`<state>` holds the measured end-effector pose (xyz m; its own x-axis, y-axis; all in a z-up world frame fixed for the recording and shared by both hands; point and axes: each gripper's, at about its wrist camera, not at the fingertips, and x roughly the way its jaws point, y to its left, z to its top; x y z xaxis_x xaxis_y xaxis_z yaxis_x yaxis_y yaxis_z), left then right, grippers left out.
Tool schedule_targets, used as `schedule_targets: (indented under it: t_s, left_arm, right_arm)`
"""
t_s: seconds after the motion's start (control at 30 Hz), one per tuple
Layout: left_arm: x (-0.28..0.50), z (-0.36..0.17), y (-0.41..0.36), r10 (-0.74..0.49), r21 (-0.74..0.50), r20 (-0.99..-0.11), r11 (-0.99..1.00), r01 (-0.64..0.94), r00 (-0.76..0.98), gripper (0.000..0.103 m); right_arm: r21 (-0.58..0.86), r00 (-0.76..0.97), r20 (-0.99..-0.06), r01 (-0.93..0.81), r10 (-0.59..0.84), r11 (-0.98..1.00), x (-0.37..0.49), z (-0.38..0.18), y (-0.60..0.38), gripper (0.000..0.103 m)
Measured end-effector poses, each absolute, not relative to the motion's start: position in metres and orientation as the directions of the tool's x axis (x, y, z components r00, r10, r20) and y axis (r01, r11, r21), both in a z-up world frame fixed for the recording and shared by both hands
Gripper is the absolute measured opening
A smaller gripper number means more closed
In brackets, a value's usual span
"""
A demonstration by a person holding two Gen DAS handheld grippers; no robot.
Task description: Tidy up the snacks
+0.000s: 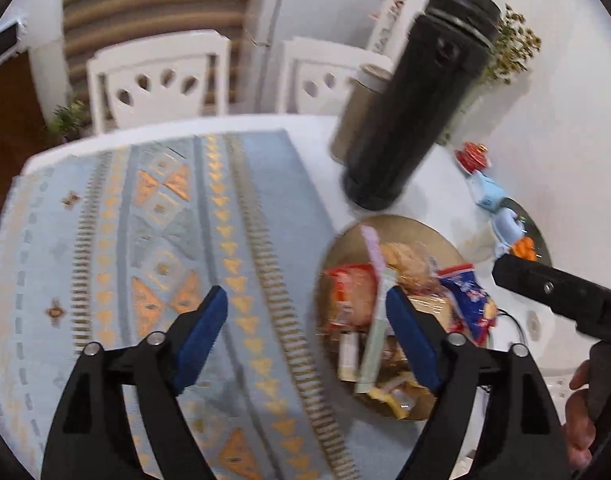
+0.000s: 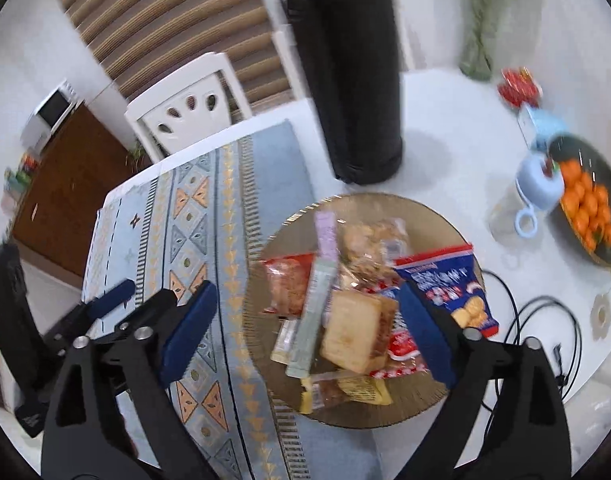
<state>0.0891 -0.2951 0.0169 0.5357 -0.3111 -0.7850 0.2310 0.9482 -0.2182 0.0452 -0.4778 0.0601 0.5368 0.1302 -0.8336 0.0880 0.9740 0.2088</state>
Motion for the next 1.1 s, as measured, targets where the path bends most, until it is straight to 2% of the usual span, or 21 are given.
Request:
schedule_targets:
  t_s: [0.1,0.13,0.17,0.43,0.53,0.7,1.1]
  left_arm:
    - [0.081,0.03,-0.274,-0.21,-0.13,-0.776,0.976,0.175,0.595,0.087]
    - [0.077,0.034,-0.264,-0.182,-0.109,-0.773,0.982,0.155,0.607,0.093]
    - [0.074,0.037,-0.253,-0.157,-0.095,-0.771,0.987,0.132,0.617,0.095]
    - [0.058,0.055,-0.182,-0.001,-0.014,-0.763,1.0,-0.015,0.646,0.098]
    - [0.053,0.06,-0.158,0.044,0.002,-0.759,0.998,-0.065,0.65,0.098]
    - [0.042,0.062,-0.124,0.101,0.027,-0.749,0.992,-0.122,0.655,0.098]
    - [0.034,0.03,-0.084,0.133,0.049,-0.798,0.987,-0.156,0.588,0.098]
  right_arm:
    - [0.156,0.537,-0.837,0.053,0.103,0.986,0.046,0.064,-0.447,0.1]
    - [0.146,0.535,-0.839,0.05,0.097,0.988,0.046,0.064,-0.44,0.1]
    - [0.14,0.53,-0.843,0.046,0.094,0.989,0.047,0.064,-0.432,0.1]
    - [0.168,0.504,-0.849,-0.026,0.158,0.985,0.048,0.059,-0.359,0.1]
    - [0.124,0.515,-0.846,-0.057,0.135,0.991,0.044,0.06,-0.329,0.1]
    - [0.052,0.523,-0.846,-0.105,0.1,0.993,0.036,0.058,-0.286,0.1]
    - [0.017,0.502,-0.862,-0.109,0.07,0.994,0.02,0.038,-0.239,0.1]
